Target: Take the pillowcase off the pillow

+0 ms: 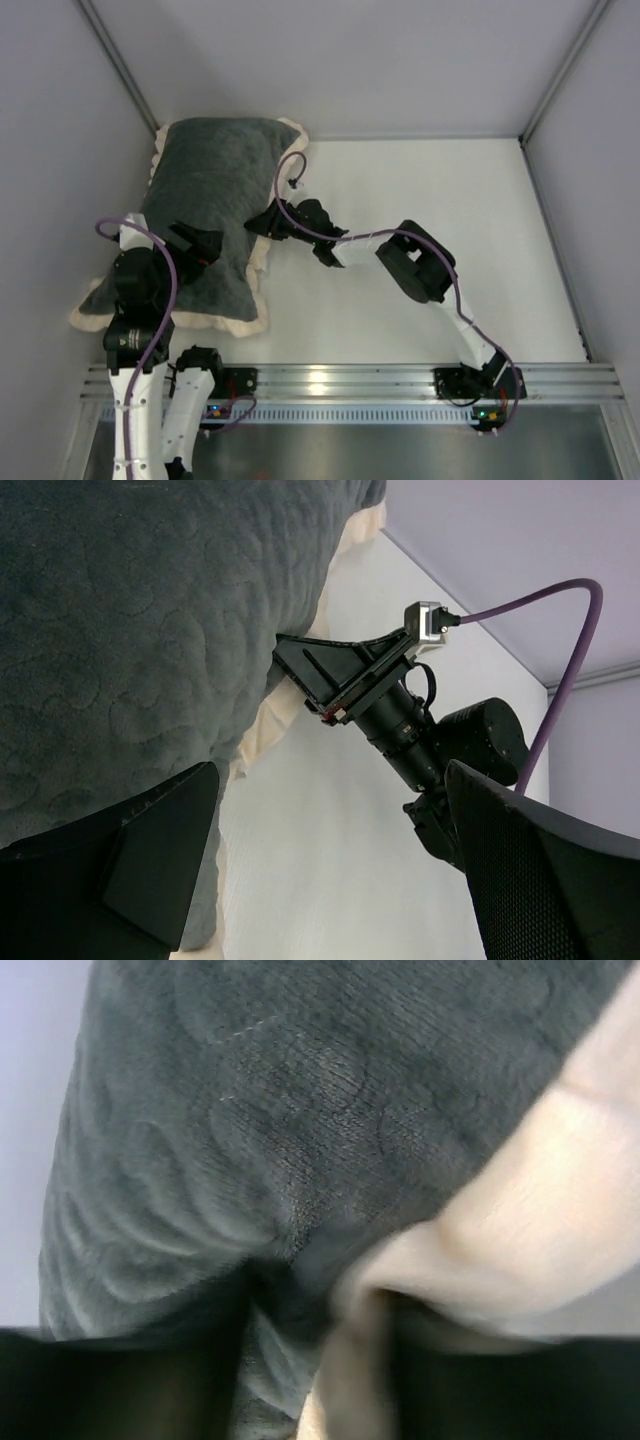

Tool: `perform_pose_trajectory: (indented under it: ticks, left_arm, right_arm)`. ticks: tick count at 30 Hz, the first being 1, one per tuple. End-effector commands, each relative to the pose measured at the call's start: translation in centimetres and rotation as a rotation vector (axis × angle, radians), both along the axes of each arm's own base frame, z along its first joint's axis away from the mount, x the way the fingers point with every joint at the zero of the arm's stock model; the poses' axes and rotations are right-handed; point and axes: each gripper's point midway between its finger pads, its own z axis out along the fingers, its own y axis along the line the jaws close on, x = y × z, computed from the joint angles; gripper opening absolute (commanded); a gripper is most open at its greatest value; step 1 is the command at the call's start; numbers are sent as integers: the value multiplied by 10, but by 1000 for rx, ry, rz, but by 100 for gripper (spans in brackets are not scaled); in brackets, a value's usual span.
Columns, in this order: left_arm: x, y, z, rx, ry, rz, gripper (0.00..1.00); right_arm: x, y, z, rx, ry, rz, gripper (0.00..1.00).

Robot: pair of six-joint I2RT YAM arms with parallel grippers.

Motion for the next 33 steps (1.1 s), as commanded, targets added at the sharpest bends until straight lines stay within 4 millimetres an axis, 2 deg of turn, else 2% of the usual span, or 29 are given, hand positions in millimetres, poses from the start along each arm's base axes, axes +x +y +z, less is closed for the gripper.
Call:
perform_pose_trajectory:
  ticks: [1, 2, 4, 6, 7, 8, 9, 10, 11, 12, 13, 14, 15, 16, 17, 21, 22, 23, 24, 25, 26, 27, 28, 29, 30, 31, 32, 33]
  left_arm:
    - [2, 3, -11, 12, 37, 10, 98]
    - [2, 3, -14, 14, 44, 11, 98]
    - [3, 6, -14, 22, 46, 21, 98]
    - [4, 6, -13, 30, 49, 20, 98]
    - [5, 7, -14, 35, 54, 22, 98]
    - [7, 8, -17, 38, 67, 22, 98]
    - [8, 9, -20, 40, 80, 28, 98]
    - [8, 9, -23, 41, 95, 27, 98]
    - [10, 9, -27, 38, 109, 27, 98]
    - [10, 9, -34, 37, 127, 26, 98]
    - [10, 8, -37, 35, 135, 21, 98]
    - [10, 8, -40, 33, 144, 20, 98]
    - [10, 7, -44, 30, 153, 17, 98]
    - [10, 4, -44, 25, 153, 3, 98]
    - [9, 2, -42, 14, 148, -4, 98]
    - [6, -7, -25, -17, 102, -44, 97]
    - [5, -8, -17, -18, 82, -47, 97]
    - [5, -11, -14, -23, 78, -65, 97]
    - [5, -13, -12, -27, 75, -75, 97]
    - [5, -14, -11, -31, 73, -83, 97]
    - [5, -16, -9, -39, 72, -91, 97]
    - [4, -17, -10, -42, 73, -94, 97]
    - [3, -17, -10, -43, 71, -93, 97]
    - [3, -17, -14, -44, 77, -93, 97]
    - [3, -16, -15, -42, 78, -92, 97]
    - [2, -17, -16, -40, 78, -96, 97]
    - [2, -17, -16, -38, 77, -99, 97]
    - [2, -18, -18, -38, 80, -102, 97]
  right_arm:
    - [13, 6, 49, 164, -72, -1, 6]
    - [15, 2, 47, 161, -56, -10, 0]
    - [17, -11, 47, 168, -55, -46, 0]
    - [16, -40, 45, 153, -63, -136, 0]
    - [14, -55, 65, 171, -85, -168, 0]
    - [9, -77, 44, 134, -73, -214, 0]
    - [7, -90, 46, 122, -98, -238, 0]
    - [4, -109, 68, 145, -128, -278, 0]
    - [-2, -134, 42, 86, -100, -328, 0]
    - [-4, -149, 48, 92, -119, -354, 0]
    - [-5, -171, 68, 119, -144, -394, 0]
    - [-14, -195, 48, 76, -124, -426, 0]
    - [-16, -210, 52, 70, -143, -448, 0]
    - [-24, -237, 58, 62, -156, -488, 0]
    - [-25, -251, 59, 44, -167, -516, 0]
    - [-34, -313, 77, -119, -257, -629, 0]
    - [-38, -332, 107, -94, -313, -674, 0]
    - [-39, -346, 99, -179, -291, -700, 0]
    - [-43, -364, 125, -197, -363, -736, 0]
    - [-43, -371, 153, -202, -405, -761, 0]
    - [-45, -380, 152, -291, -395, -766, 0]
    - [-47, -387, 166, -364, -455, -767, 0]
    - [-50, -392, 215, -327, -520, -793, 0]
    - [-53, -393, 223, -399, -548, -763, 0]
    - [-55, -390, 240, -405, -585, -734, 0]
    - [-56, -383, 280, -369, -641, -714, 0]
    - [-59, -370, 293, -359, -670, -644, 0]
    - [-48, -348, 283, -389, -648, -567, 0]
